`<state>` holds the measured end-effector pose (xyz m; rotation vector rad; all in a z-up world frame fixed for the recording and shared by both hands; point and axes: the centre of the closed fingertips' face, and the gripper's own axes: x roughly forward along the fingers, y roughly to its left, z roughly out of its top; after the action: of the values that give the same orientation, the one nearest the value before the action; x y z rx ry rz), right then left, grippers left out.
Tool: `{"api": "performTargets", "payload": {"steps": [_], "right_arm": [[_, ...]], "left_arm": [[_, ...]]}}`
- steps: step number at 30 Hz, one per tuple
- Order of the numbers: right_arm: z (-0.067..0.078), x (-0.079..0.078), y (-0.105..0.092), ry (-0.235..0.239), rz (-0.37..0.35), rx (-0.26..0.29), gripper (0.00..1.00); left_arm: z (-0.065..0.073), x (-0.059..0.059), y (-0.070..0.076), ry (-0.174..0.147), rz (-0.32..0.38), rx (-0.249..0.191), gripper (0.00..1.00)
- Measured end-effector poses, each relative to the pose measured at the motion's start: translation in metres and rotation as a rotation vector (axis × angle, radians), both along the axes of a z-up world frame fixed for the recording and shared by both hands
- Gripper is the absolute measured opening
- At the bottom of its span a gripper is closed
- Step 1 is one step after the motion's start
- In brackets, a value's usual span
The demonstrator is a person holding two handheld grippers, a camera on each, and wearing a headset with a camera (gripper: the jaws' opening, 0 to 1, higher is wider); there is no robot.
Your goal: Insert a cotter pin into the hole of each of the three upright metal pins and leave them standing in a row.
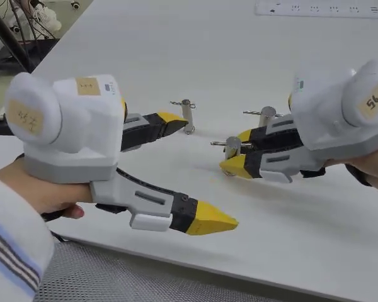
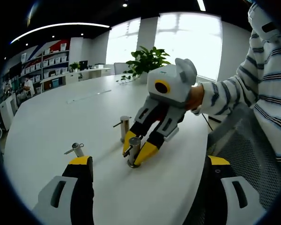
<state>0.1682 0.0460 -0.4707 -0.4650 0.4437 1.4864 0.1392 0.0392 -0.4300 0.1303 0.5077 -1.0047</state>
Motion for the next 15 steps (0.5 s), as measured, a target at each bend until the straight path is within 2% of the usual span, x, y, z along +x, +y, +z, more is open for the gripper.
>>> {"api": "performTargets", "payload": {"steps": [2,4,7,12,15], "right_arm": [[0.0,-0.003,-0.001,-0.007,0.01,0.005,0.08],[0.001,-0.01,-0.005,0.006,0.042,0.006,0.08],[0.005,-0.019,-0.015,0.005,0.07,0.015,0.08],[0.019,-0.025,-0.042,0.017,0.074,0.036,0.08],[0.021,-0.021,-0.062,0.016,0.056,0.032,0.08]], "left_arm": [[0.0,0.001,0.001,0.005,0.008,-0.006,0.99],[0.0,0.001,0.002,0.008,0.012,-0.008,0.99],[-0.006,0.0,0.004,0.017,0.012,0.019,0.99],[-0.009,-0.001,0.005,0.027,0.016,0.02,0.98],[-0.009,-0.001,0.005,0.027,0.018,0.018,0.98]]}}
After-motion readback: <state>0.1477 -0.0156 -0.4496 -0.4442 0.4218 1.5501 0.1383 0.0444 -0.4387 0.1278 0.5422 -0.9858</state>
